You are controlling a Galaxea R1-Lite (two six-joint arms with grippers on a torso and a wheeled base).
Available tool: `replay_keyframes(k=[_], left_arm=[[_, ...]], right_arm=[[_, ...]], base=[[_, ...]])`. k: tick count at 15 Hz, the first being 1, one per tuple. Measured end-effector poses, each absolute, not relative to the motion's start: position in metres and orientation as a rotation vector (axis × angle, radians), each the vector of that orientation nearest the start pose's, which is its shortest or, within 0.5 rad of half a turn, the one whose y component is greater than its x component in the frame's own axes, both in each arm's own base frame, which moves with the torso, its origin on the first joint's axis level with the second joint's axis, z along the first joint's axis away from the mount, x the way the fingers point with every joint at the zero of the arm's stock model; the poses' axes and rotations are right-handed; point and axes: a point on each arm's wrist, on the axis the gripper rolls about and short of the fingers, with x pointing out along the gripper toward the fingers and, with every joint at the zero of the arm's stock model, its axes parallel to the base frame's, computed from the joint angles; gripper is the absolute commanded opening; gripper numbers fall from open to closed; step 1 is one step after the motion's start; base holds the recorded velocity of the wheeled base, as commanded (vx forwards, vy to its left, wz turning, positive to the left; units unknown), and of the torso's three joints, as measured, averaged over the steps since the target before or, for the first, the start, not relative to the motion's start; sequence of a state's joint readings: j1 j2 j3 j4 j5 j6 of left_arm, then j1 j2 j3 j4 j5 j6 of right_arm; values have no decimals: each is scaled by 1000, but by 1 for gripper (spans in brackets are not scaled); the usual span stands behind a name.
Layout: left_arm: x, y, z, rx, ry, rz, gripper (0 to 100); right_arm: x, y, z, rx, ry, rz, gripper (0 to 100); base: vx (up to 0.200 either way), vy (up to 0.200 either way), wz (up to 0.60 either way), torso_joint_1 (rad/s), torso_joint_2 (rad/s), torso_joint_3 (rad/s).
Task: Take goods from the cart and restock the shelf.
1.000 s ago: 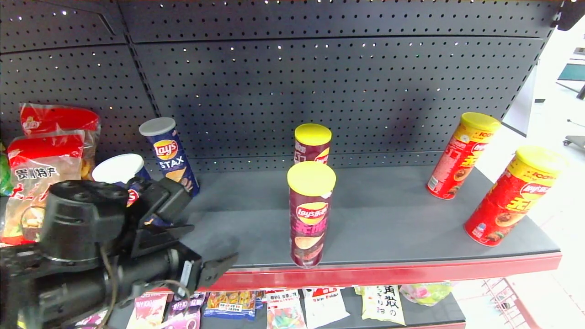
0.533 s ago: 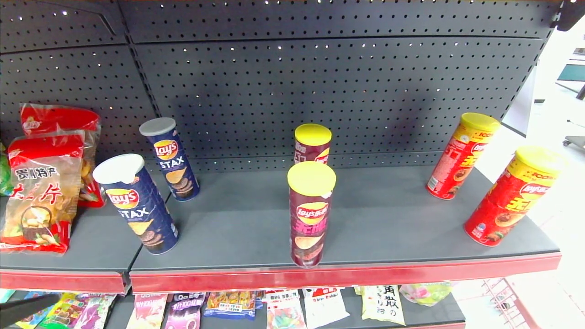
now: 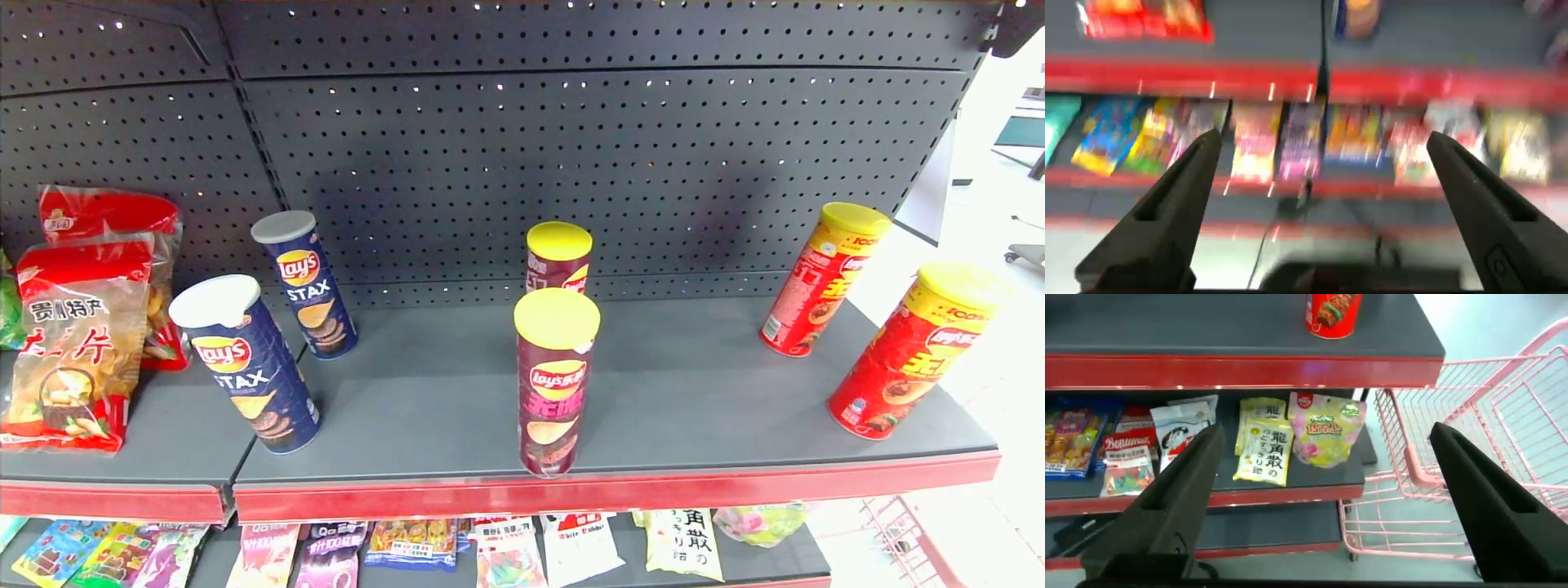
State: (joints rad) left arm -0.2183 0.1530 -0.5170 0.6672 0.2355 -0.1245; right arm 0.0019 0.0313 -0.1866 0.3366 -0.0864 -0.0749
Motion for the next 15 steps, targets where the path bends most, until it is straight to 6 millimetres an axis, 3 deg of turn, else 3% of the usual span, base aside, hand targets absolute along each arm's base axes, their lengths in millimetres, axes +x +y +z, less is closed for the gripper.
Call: replay_keyframes(k=[2,5,8,12,15], left_arm=[[-51,16,143,-93,155,33,100],[-26,10,115,-95,24,17,100],[-16,8,87,-63,41,-17,100],[-15,8,83,-68,46,-2,100],[-15,8,81,-64,57,4,100]], right_arm=[[-39,-2,91,-70,167,-63,100],[-38,1,93,-42,111,56,100],[-35,2,90,-43,84,90,100],[-27,1,91,-38,-46,37,100],[-23,1,78,-7,-5,34,100]], base=[[0,0,0,0,0,0],[0,0,0,0,0,0],[0,0,0,0,0,0],[0,0,0,0,0,0],[0,0,0,0,0,0]])
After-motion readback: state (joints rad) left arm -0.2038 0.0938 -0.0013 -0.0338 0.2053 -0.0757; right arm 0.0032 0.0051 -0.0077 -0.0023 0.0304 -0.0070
